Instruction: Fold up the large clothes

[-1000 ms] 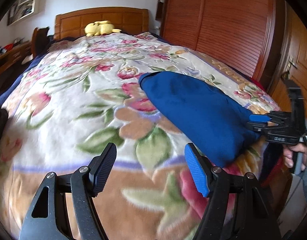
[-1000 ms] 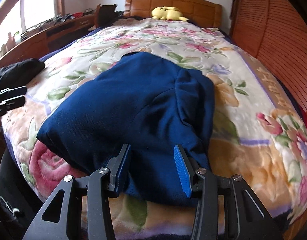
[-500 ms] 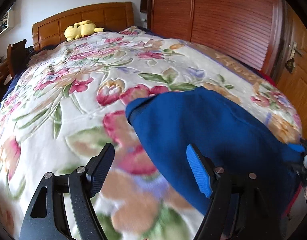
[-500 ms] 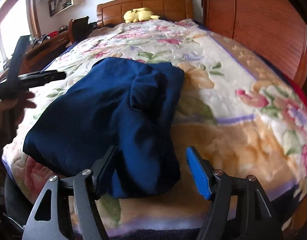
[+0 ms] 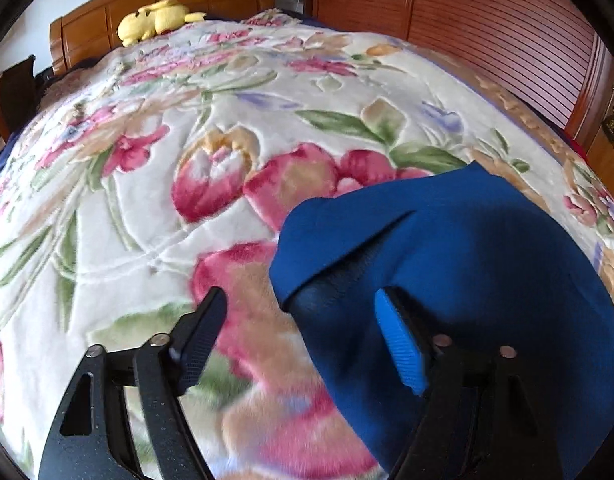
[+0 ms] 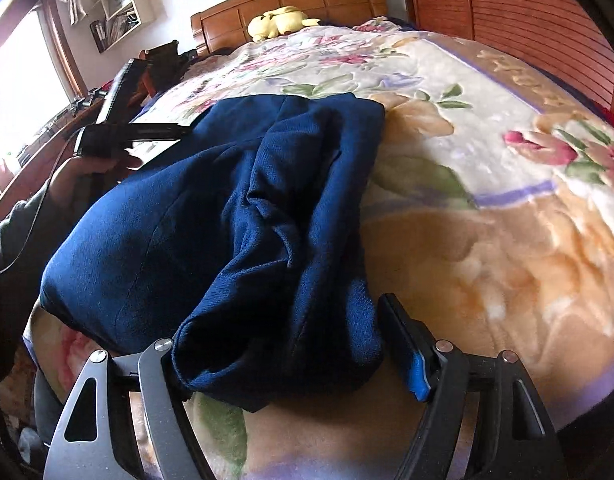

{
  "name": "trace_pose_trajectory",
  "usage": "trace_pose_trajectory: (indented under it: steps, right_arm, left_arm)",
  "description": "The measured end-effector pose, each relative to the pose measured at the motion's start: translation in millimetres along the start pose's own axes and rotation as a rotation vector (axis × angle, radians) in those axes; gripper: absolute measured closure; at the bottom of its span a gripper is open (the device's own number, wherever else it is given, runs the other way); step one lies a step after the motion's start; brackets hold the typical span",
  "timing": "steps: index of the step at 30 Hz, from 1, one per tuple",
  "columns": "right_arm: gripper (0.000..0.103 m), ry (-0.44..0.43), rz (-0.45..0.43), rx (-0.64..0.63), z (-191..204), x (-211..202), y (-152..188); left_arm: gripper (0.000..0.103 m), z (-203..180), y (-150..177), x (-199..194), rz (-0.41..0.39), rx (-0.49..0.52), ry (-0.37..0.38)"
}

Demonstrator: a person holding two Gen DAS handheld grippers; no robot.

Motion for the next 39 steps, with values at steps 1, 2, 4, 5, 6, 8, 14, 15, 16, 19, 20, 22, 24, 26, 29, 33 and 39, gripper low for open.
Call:
trace_pose_trajectory:
  steps: [1,2,4,5,6,8,14,15,16,19,20,22,24,26,29,33,39]
  right_arm:
    - [0.027,0.002,-0.004,0.002,-0.6,0.4,0.0]
    - [0.027,0.003,-0.007,0.004,-1.1,1.0,0.4]
    - [0.027,0.0,-0.009,0.004,-1.7,4.1,-0.4]
    - [0.027,-0.004,-0.01,0.007,-1.0,3.6,-0.2]
    - [0.027,-0.009,-0.01,0.01,-0.8,3.8,-0.2]
    - [0.027,-0.011,-0.01,0.01,0.6,3.8,0.0]
    - [0.027,-0.019,-0.014,0.025,2.4,3.9,0.7]
    - [0.027,-0.02,-0.014,0.026,2.5,3.6,1.2]
    - [0.027,-0.021,-0.015,0.027,2.9,2.9,1.4]
    - [0.029,-0.026,-0.018,0.028,3.7,2.9,1.3]
    - [0.029,-0.026,-0.018,0.028,3.7,2.6,1.4]
    - [0.03,-0.029,-0.02,0.029,3.9,3.3,1.1]
    - [0.032,-0.037,-0.023,0.032,4.4,3.2,1.7]
    - [0.042,-0.066,-0.028,0.039,6.6,2.2,2.3]
    - [0.049,-0.087,-0.028,0.039,9.7,1.0,2.5]
    - [0.068,-0.124,-0.06,0.052,11.8,-5.4,1.6]
    - [0.079,-0.093,-0.181,0.022,7.6,-33.1,-14.8]
  left_arm:
    - [0.023,1.2,-0.7,2.5,0.0,-0.004,-0.004]
    - [0.023,2.6,-1.6,4.9,-0.002,-0.008,-0.007]
    - [0.02,3.6,-1.7,9.1,0.007,-0.012,-0.008]
    - [0.015,4.3,-1.9,10.5,0.006,-0.012,-0.016]
    - [0.014,5.8,-3.4,11.9,0.0,-0.012,-0.024]
    - [0.013,5.8,-4.3,13.4,-0.006,-0.004,-0.025]
    - [0.013,4.7,-6.3,13.1,-0.02,0.021,-0.038]
    - [0.013,4.6,-6.7,12.7,-0.021,0.024,-0.042]
    - [0.013,3.9,-6.9,12.1,-0.023,0.032,-0.048]
    - [0.013,2.6,-7.5,10.9,-0.029,0.053,-0.059]
    - [0.013,2.8,-7.5,10.9,-0.029,0.054,-0.059]
    - [0.013,2.3,-7.0,10.7,-0.03,0.052,-0.056]
    - [0.013,2.4,-6.8,10.9,-0.029,0.046,-0.045]
    - [0.019,1.7,-6.3,11.0,-0.022,0.037,-0.022]
    - [0.04,-2.5,-3.9,10.1,0.017,0.013,0.055]
    - [0.068,-7.0,-2.4,9.6,0.041,0.023,0.062]
    - [0.092,-14.5,-11.5,-12.4,0.015,0.056,0.018]
Point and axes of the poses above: each gripper's, at about its wrist camera, not at the fingertips, and x roughly the way its jaws point, z to its left, y to its underside, the point moved 9 cm from there along x, roughly the way its jaws point, and after that the axes turned 15 degrees about -x, right-handed, at the moved point
